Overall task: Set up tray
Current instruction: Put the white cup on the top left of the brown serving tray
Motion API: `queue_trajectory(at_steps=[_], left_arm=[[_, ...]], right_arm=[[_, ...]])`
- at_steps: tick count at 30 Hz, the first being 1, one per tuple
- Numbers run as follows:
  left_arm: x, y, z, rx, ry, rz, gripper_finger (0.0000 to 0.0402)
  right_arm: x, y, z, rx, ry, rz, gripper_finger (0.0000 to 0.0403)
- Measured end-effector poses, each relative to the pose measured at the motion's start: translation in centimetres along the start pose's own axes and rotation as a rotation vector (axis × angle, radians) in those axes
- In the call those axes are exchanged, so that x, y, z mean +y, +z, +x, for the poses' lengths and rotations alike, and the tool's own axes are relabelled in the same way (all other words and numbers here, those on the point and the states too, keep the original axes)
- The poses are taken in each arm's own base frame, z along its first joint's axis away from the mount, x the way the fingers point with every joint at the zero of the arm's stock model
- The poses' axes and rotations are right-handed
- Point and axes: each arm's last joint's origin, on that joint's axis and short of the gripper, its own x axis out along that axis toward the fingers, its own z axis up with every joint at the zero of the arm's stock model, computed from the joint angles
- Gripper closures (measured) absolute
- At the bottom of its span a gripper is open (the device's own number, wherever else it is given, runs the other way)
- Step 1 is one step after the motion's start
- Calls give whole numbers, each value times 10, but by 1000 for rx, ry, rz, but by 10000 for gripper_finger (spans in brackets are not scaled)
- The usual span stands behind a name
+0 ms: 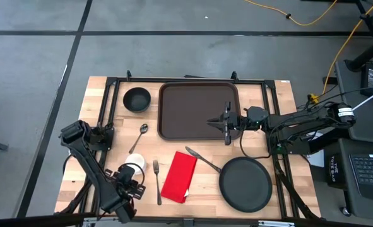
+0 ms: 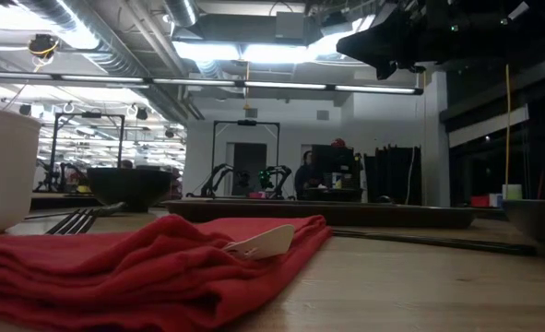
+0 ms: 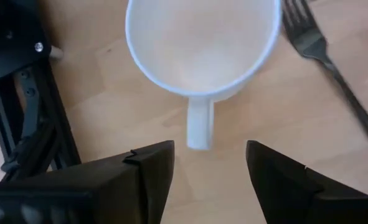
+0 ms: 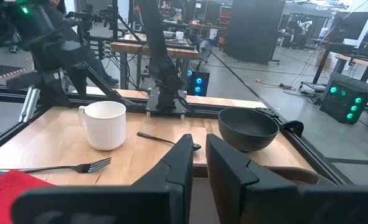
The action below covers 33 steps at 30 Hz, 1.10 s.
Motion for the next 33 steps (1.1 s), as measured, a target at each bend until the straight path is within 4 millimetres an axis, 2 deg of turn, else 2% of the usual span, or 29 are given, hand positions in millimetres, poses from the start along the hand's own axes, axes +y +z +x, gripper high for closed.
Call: queue_trajectory(at_steps=[7, 18, 33], left_arm=[[2, -4, 9, -47, -32, 13, 210], [6, -9, 28, -31, -10, 15, 210], [6, -9, 30, -27, -12, 15, 219]], right_arm=[[0, 0, 0, 0, 0, 0, 351], [0, 0, 0, 0, 0, 23, 351], [0, 0, 0, 0, 0, 25, 351]])
